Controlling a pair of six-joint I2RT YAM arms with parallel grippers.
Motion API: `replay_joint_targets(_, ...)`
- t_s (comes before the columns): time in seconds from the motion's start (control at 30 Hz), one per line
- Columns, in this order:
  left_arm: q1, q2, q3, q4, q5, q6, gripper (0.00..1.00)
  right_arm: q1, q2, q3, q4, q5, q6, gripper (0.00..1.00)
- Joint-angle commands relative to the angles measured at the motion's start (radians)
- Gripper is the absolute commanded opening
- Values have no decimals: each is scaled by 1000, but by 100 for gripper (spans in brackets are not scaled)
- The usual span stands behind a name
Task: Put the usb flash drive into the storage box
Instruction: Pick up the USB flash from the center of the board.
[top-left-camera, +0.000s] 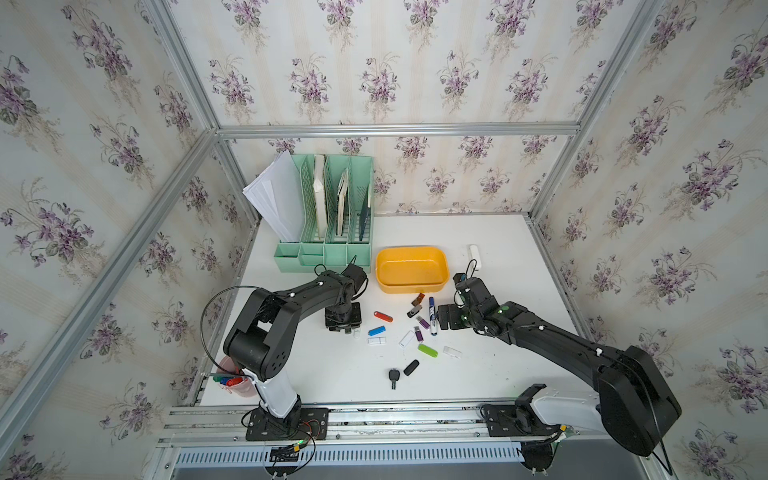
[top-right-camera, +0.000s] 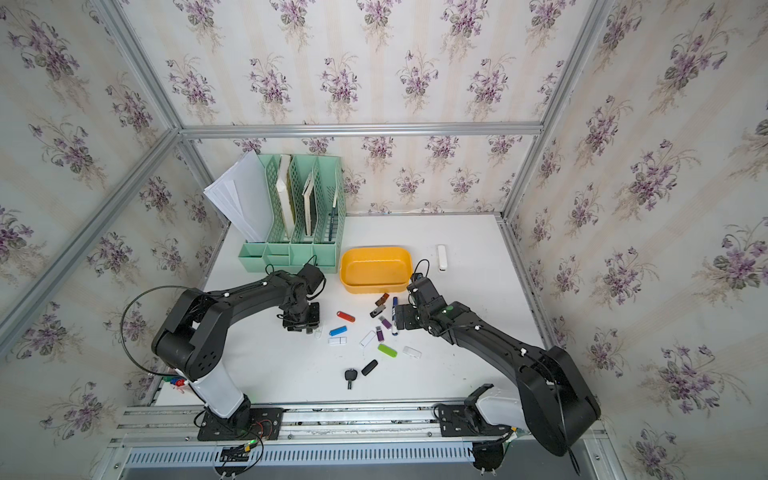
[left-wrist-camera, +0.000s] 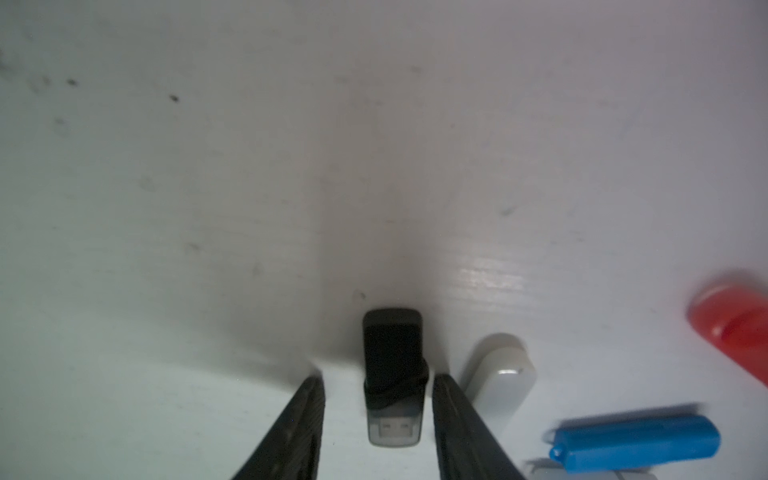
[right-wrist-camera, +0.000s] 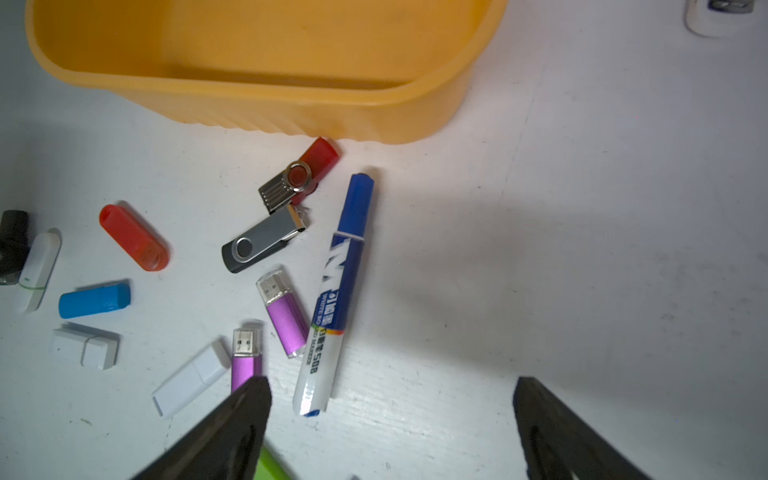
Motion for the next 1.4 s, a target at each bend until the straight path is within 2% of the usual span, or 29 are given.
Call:
replay_joint_targets(0.0, -1, 24, -6, -20, -22, 9, 46, 11, -7, -5, -10, -25, 6, 95)
replay_joint_targets(0.7, -2, 46, 17, -21, -23, 46, 30, 70, 0, -45, -61, -68, 67, 92)
replay_joint_targets(0.97, 0, 47, 23, -27, -21, 55, 28, 74, 11, -52, -57, -94, 72, 92)
replay_joint_targets(1.37, -1, 44, 36, -42, -29, 64, 28, 87, -42, -137, -51, -155, 171, 83)
